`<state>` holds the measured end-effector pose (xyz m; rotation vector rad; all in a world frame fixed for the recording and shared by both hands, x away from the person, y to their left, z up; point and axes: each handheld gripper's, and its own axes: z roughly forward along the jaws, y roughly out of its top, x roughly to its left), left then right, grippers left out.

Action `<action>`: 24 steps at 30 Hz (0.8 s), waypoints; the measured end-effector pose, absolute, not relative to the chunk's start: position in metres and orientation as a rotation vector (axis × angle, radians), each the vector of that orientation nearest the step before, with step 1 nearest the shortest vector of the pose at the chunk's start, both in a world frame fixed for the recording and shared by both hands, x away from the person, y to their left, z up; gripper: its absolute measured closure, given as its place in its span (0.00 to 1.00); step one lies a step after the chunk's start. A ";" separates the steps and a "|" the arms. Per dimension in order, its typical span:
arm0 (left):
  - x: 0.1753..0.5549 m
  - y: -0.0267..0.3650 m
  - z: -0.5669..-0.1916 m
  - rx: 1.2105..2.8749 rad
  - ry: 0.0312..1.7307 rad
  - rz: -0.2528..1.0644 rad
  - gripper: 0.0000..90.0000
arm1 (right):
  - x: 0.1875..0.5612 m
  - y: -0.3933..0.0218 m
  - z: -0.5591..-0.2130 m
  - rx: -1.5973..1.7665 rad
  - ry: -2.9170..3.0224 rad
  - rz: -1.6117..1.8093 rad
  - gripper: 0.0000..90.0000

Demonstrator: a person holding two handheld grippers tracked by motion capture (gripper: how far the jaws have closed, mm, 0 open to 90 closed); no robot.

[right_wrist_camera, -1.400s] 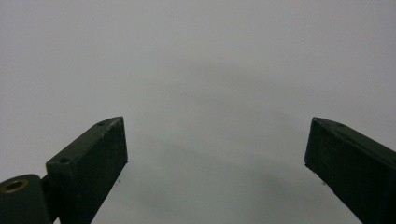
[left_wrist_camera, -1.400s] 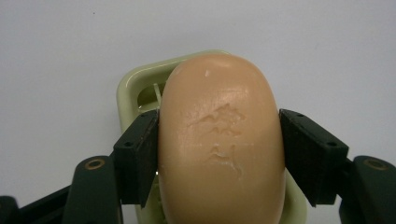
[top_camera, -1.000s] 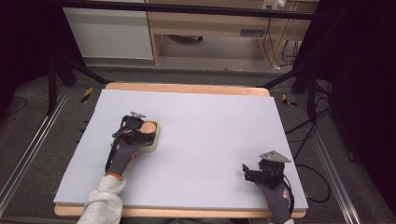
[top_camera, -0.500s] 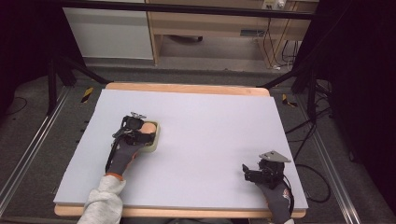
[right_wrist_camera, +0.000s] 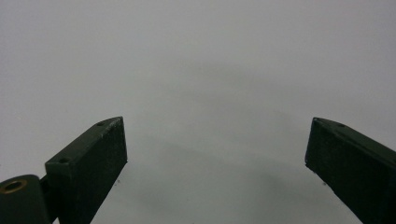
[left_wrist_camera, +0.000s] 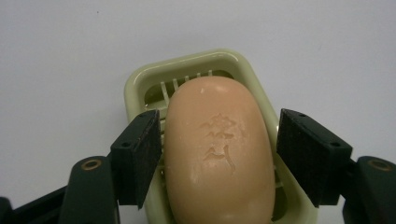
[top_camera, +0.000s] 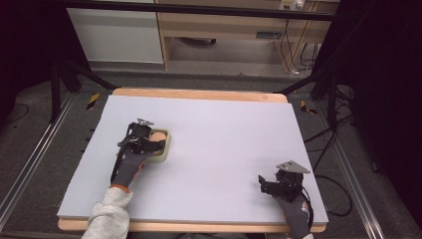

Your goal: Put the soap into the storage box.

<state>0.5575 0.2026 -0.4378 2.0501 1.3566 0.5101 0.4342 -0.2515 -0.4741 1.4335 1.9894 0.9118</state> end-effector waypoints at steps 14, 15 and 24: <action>0.534 0.205 -0.423 2.048 1.274 0.552 0.33 | 0.434 -0.254 -0.474 1.439 1.973 0.907 0.06; 0.532 0.206 -0.423 2.038 1.275 0.553 0.33 | 0.434 -0.254 -0.474 1.442 1.971 0.904 0.06; 0.505 0.222 -0.417 1.969 1.221 0.618 0.33 | 0.434 -0.256 -0.473 1.453 1.955 0.901 0.06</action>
